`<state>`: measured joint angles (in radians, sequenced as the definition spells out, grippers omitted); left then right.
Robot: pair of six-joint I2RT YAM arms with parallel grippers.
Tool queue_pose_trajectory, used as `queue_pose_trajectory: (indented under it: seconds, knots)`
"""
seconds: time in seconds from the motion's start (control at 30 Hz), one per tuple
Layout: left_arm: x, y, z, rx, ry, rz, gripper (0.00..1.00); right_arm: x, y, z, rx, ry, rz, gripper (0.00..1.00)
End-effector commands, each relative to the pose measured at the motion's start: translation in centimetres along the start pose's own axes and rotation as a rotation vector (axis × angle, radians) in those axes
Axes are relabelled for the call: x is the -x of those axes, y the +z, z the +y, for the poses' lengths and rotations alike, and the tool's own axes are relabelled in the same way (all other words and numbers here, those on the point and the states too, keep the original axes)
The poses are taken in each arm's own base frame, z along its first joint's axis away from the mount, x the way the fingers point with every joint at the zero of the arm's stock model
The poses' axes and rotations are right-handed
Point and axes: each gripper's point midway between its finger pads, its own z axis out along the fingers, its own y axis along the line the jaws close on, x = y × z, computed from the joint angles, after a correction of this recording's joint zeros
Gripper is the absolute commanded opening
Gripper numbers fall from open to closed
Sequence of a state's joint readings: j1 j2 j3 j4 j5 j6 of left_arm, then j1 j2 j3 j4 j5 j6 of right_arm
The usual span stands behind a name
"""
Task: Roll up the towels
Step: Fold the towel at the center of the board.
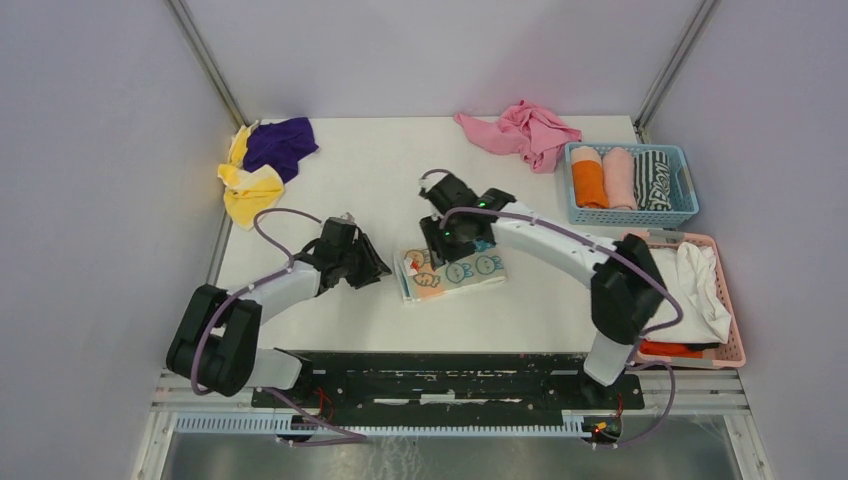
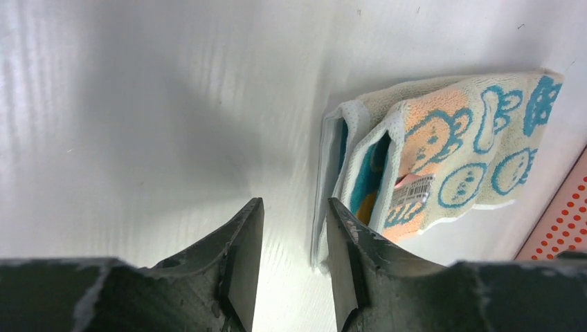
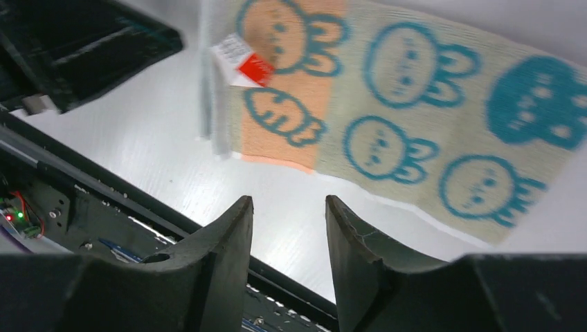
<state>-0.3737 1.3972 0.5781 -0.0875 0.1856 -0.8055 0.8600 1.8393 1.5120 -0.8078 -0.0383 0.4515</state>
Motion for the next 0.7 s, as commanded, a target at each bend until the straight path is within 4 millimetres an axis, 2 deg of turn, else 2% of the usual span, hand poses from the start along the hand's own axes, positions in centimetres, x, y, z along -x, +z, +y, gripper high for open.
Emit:
queue_pose_trajectory:
  seconds: [0.0,0.13,0.23,0.37,0.53,0.6,0.67]
  knots:
    - [1.2,-2.0,1.0,0.083,0.013,-0.081,0.47,2.1,-2.5,-4.4,0.084,0.136,-0.168,0.51]
    - [1.4,-3.8,-1.0,0.059,0.050,-0.116,0.48,0.4,-1.7,-7.8,0.158,0.252,-0.190,0.49]
    - [1.4,-4.9,-3.9,0.002,0.075,-0.138,0.47,0.0,-1.3,-9.3,0.199,0.310,-0.213,0.48]
    - [0.2,-5.2,-8.1,-0.084,0.125,-0.127,0.42,-0.6,-0.6,-11.1,0.208,0.367,-0.227,0.46]
    - [-2.6,-3.1,-12.1,-0.194,0.189,-0.027,0.33,-1.4,0.5,-12.8,0.227,0.421,-0.233,0.44]
    - [-3.2,-1.6,-12.4,-0.215,0.191,0.008,0.30,-2.1,1.3,-12.9,0.256,0.443,-0.217,0.44]
    - [-3.5,-0.1,-11.4,-0.178,0.187,0.024,0.26,-2.8,2.2,-13.2,0.270,0.464,-0.199,0.43]
